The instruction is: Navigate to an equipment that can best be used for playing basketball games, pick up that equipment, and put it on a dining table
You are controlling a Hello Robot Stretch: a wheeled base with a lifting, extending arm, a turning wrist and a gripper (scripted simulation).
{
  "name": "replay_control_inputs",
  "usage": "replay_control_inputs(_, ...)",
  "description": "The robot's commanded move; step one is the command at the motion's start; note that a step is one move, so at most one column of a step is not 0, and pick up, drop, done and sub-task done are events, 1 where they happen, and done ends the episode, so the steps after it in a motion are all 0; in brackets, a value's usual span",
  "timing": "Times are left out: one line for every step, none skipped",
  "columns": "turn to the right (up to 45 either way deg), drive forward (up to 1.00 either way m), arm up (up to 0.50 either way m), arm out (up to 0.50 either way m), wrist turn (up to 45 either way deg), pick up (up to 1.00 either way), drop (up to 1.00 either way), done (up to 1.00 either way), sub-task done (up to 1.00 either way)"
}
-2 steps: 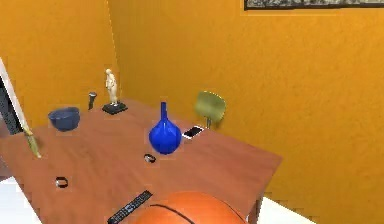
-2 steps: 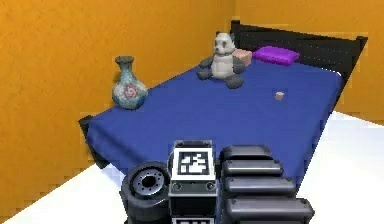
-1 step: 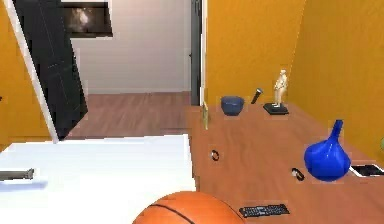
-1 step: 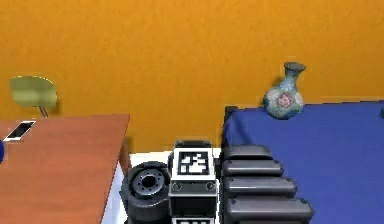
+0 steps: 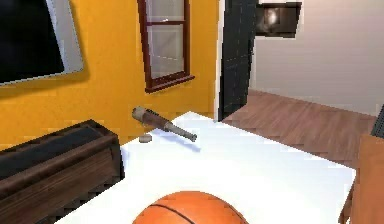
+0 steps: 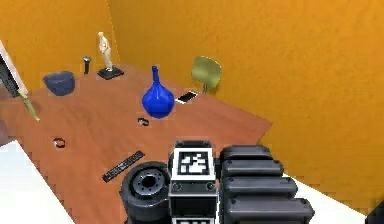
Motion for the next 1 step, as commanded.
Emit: replay_control_inputs(-21.0,0.0,0.0,0.0,0.0,0.0,0.0,0.0,0.0)
